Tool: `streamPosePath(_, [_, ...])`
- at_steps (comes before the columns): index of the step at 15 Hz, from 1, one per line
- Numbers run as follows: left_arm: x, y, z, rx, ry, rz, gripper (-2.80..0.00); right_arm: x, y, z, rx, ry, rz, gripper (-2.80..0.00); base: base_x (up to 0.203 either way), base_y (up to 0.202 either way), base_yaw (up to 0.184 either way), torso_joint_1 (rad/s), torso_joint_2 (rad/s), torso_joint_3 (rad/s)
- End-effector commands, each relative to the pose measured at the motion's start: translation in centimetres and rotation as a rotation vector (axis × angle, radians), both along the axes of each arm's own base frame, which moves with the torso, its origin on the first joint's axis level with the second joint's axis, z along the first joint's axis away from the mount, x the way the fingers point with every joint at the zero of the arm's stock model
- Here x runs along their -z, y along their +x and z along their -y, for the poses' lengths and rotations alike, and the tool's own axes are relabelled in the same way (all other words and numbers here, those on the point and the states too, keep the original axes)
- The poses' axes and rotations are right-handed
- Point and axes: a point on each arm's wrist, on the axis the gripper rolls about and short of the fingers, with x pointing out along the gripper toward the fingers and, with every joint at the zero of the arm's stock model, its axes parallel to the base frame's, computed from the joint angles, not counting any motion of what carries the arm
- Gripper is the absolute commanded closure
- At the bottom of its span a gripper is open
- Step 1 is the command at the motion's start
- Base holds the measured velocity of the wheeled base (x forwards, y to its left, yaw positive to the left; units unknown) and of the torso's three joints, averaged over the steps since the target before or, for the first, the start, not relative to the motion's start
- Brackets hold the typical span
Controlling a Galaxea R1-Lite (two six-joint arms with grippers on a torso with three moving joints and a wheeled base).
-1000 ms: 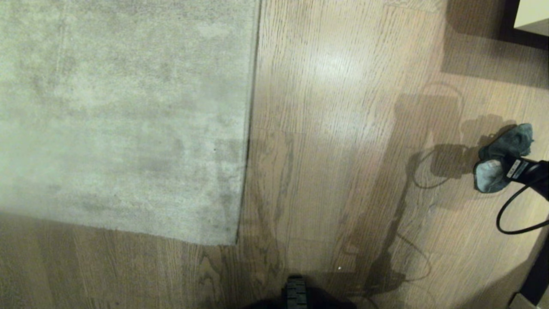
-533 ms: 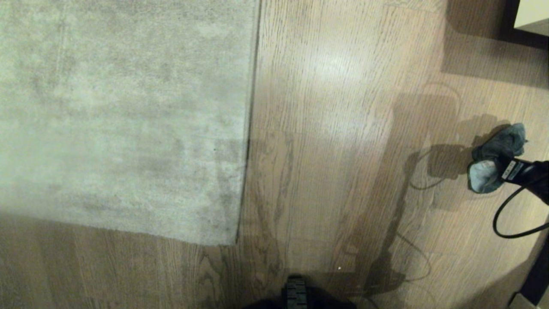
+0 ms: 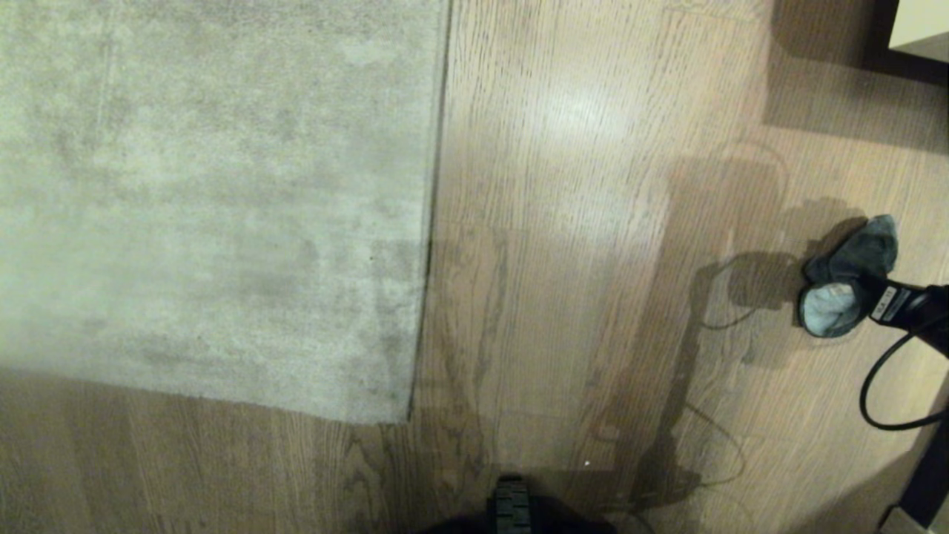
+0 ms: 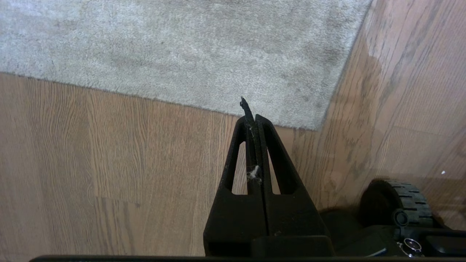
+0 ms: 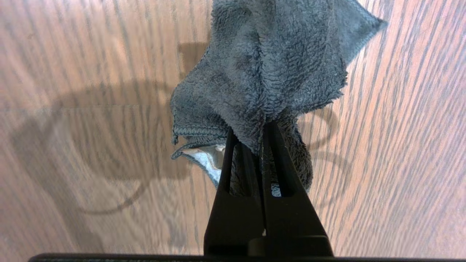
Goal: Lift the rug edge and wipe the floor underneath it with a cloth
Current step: Pick up the rag
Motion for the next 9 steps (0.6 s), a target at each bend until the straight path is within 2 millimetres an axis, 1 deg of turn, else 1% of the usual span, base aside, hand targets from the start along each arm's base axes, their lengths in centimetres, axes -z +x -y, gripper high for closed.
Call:
streamPosePath(1, [0.0,0.0,0.0,0.000,-0.001,0.000,0.00,-0.3,-1.3,-0.7,-0.006,-0.010,0.007,0.00,0.000,0.000,0.000,0.000,0.00,0.000])
streamPosePath(5, [0.0,0.0,0.0,0.000,-0.001,-0.002,0.00,0.3,-3.8,-2.4,-0.096,-0.041,-0.012,0.00,0.000,0.000,0.000,0.000,0.00,0.000])
streamPosePath(9, [0.0,0.0,0.0,0.000,-0.001,0.000,0.00,0.5,-5.2,-3.2,-0.113,-0.090,-0.007,0.00,0.000,0.000,0.000,0.000,0.00,0.000])
